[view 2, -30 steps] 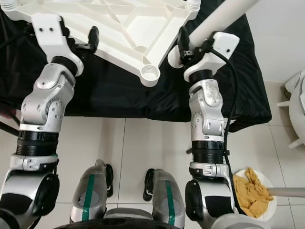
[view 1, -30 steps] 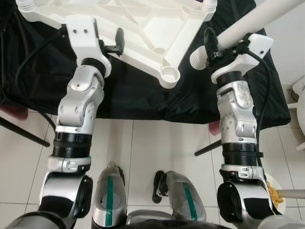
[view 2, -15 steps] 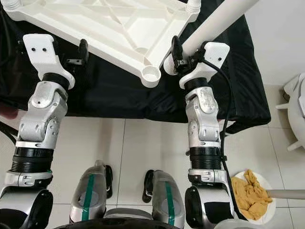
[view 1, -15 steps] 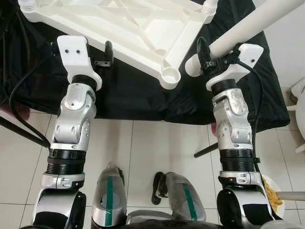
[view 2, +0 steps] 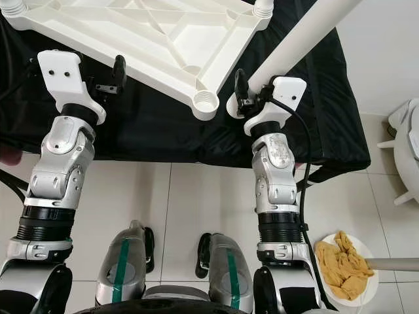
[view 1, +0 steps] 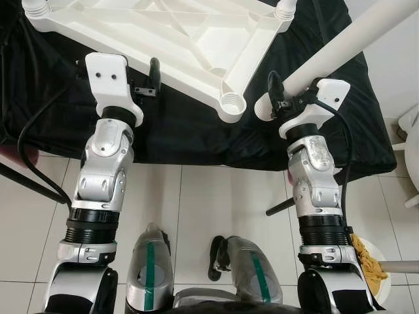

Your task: Building children table

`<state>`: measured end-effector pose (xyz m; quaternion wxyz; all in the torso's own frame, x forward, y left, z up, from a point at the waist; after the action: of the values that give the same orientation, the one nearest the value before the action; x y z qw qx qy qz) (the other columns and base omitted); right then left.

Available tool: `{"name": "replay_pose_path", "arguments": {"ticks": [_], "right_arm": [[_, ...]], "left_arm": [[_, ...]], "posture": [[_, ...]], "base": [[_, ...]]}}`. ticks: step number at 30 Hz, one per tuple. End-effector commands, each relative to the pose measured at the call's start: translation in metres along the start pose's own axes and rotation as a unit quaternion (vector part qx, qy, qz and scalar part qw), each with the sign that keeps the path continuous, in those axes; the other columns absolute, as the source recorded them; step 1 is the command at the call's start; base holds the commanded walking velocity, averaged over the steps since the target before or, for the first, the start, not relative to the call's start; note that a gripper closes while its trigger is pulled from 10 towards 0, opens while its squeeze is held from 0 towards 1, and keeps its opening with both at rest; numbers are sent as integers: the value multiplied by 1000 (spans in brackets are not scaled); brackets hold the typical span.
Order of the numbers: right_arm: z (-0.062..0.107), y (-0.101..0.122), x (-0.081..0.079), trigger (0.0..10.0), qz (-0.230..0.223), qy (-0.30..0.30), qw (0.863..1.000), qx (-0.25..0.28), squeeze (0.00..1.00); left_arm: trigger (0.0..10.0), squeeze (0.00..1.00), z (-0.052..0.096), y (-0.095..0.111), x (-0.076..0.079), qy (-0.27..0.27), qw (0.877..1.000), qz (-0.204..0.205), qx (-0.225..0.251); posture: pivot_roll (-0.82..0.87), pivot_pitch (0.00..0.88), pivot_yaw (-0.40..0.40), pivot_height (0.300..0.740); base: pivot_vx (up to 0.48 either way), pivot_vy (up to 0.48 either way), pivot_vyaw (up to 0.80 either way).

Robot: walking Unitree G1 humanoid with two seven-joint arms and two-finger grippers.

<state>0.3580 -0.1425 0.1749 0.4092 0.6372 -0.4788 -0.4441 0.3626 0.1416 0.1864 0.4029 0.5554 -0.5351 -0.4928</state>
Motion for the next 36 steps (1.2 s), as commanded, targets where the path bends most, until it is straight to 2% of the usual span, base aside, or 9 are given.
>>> {"name": "replay_pose_path", "arguments": {"ticks": [1,3,5,9,10,25,26,29,36], "right_arm": [[-1,1,3,10000,10,-6,1000,-1,0],[-3,0,4,10000,15,-9,1000,-9,0],[-14,7,0,10000,30,9,999,-9,0],[-17,10,-1,10000,36,16,999,-7,0],[-21,12,-3,10000,46,32,998,-7,0],[-32,16,-13,10000,53,67,996,-19,0],[-32,16,-13,10000,55,69,996,-18,0],[-32,16,-13,10000,55,69,996,-18,0],[-33,23,-9,10000,52,63,997,-8,0]], "left_arm": [[10000,0,-1,-1,9,-26,1000,-8,1],[10000,0,-1,1,13,-41,999,-18,6],[10000,0,-4,2,34,-107,992,-62,9],[10000,0,-3,1,41,-129,988,-82,11],[10000,0,-1,-5,53,-166,980,-113,9],[10000,0,-3,-14,74,-237,953,-190,19],[10000,0,-4,-15,80,-264,942,-204,22],[10000,0,-4,-15,80,-264,942,-204,22],[10000,0,-9,-21,93,-316,920,-230,23]], "posture": [[63,39,-65,740],[63,43,-67,740],[64,49,-72,740],[65,50,-71,740],[61,50,-65,740],[62,49,-67,740],[58,47,-62,740],[58,47,-62,740],[46,46,-51,740]], "base": [[0,0,0],[0,0,0],[0,0,0],[0,0,0],[0,0,0],[0,0,0],[0,0,0],[0,0,0],[0,0,0]]}}
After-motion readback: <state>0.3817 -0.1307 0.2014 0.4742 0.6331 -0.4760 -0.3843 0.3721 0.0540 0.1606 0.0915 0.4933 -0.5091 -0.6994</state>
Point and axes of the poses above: a point about 5 cm out from each wrist's last joint towards the gripper, its own z axis pointing back from the gripper into the wrist, its own y axis along the axis of the wrist's last joint, x = y × z, the point moved 6 cm from there along -z, pointing out of the wrist towards the gripper, and after that the axes turned 4 degrees about -z, right-handed, at the moved point
